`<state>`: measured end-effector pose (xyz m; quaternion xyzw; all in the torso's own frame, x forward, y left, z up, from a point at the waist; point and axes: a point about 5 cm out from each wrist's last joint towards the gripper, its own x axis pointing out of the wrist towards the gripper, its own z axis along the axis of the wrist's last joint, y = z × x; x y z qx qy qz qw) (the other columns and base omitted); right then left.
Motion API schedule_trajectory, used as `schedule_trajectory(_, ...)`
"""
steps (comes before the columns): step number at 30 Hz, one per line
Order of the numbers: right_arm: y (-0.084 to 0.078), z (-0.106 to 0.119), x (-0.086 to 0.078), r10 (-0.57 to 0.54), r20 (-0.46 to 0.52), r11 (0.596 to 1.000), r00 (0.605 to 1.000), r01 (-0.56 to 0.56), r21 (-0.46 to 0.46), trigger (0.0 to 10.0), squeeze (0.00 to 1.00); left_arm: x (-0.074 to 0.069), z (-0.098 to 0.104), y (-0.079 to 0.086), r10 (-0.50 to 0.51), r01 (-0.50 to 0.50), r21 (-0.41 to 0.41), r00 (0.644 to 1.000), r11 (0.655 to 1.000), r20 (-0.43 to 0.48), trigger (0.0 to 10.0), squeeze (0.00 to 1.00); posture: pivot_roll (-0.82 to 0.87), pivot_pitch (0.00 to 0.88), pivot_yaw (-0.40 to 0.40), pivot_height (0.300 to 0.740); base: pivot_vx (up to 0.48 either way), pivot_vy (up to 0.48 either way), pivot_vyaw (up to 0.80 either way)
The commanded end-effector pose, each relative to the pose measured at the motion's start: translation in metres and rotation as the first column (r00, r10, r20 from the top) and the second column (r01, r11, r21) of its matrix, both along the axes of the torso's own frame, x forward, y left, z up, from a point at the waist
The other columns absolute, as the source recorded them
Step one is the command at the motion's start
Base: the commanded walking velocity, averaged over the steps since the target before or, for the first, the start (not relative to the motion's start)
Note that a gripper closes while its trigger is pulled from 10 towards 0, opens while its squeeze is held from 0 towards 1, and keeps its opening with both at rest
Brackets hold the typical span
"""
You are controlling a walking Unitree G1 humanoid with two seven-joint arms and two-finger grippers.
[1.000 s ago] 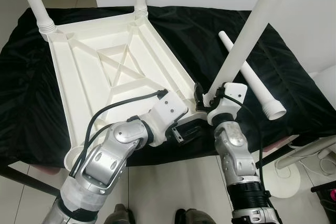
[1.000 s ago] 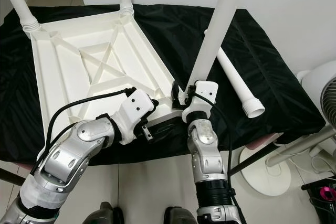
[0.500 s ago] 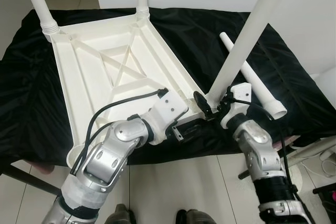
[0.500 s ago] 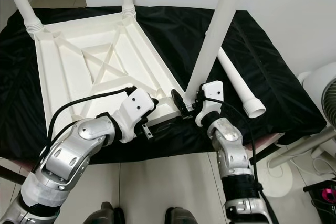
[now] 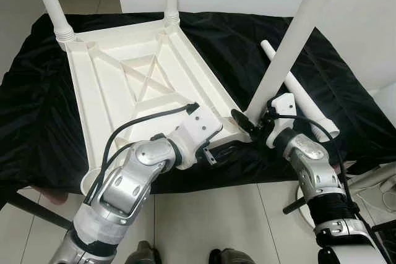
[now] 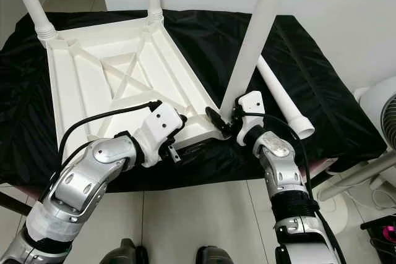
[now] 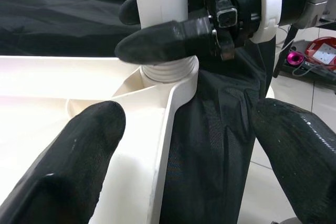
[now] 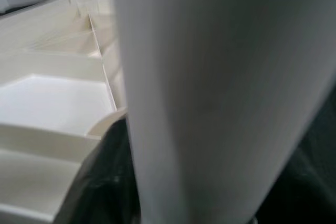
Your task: Building children table
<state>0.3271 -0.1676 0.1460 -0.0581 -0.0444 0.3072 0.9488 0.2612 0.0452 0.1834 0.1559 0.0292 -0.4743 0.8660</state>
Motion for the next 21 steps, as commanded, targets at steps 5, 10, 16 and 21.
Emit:
schedule_trajectory(5, -0.001, -0.016, -0.003, 0.008, -0.069, 1.0, 0.998, -0.009, -0.006, 0.0, 0.0, 0.002, 0.002, 0.0, 0.023, -0.023, -0.001, 1.0, 1.0, 0.016, 10.0, 0.0, -0.07, 0.058, -0.002, 0.74, 0.0, 0.0, 0.0)
schedule_trajectory(10, 0.003, -0.02, -0.008, -0.048, -0.09, 0.998, 0.995, 0.052, 0.045, 10.0, 0.0, 0.003, 0.003, 0.001, 0.029, -0.029, -0.003, 0.999, 1.0, 0.018, 10.0, 0.0, -0.07, 0.061, -0.006, 0.74, 0.0, 0.0, 0.0)
schedule_trajectory(16, 0.01, -0.021, -0.009, -0.115, -0.088, 0.99, 0.989, 0.121, 0.067, 10.0, 0.0, 0.002, 0.002, 0.001, 0.032, -0.032, -0.005, 0.999, 0.999, 0.016, 10.0, 0.0, -0.07, 0.06, -0.008, 0.74, 0.0, 0.0, 0.0)
schedule_trajectory(21, 0.02, -0.022, -0.01, -0.285, -0.094, 0.951, 0.954, 0.294, 0.096, 10.0, 0.0, 0.001, 0.001, 0.001, 0.036, -0.036, -0.01, 0.999, 0.999, 0.013, 10.0, 0.0, -0.07, 0.065, -0.017, 0.74, 0.0, 0.0, 0.0)
